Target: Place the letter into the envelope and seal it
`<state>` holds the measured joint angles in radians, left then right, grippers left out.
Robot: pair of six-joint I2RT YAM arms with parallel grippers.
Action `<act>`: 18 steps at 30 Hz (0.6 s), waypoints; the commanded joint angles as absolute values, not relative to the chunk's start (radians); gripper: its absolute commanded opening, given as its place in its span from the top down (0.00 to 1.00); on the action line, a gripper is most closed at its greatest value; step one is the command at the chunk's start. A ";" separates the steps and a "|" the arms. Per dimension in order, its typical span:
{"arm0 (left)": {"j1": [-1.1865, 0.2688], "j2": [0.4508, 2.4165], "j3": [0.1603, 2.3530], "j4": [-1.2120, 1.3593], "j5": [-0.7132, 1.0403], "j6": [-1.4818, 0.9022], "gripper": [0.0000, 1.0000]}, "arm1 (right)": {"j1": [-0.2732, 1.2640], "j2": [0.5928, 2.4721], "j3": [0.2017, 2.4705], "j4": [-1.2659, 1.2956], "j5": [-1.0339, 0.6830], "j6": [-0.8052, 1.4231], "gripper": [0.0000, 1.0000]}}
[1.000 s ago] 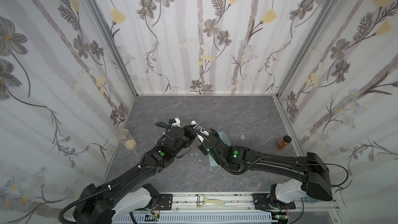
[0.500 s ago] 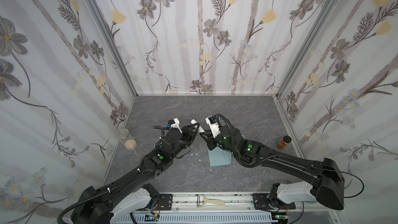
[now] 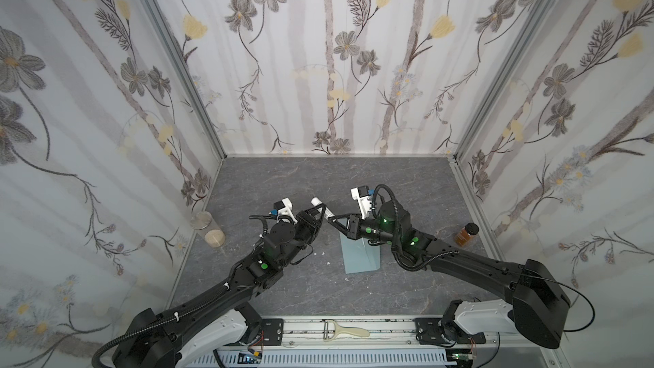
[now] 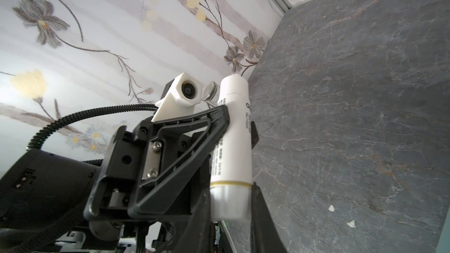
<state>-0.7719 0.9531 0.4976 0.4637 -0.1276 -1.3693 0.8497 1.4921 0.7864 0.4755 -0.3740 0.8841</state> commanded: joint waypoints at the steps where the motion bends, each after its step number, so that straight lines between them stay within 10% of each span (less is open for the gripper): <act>1: -0.789 0.945 0.483 0.483 -0.037 -1.383 1.00 | 0.833 1.509 0.763 0.792 -0.433 1.056 0.82; 18: -0.818 0.911 0.445 0.543 -0.071 -1.395 1.00 | 0.778 1.667 0.634 1.261 -0.505 1.410 0.80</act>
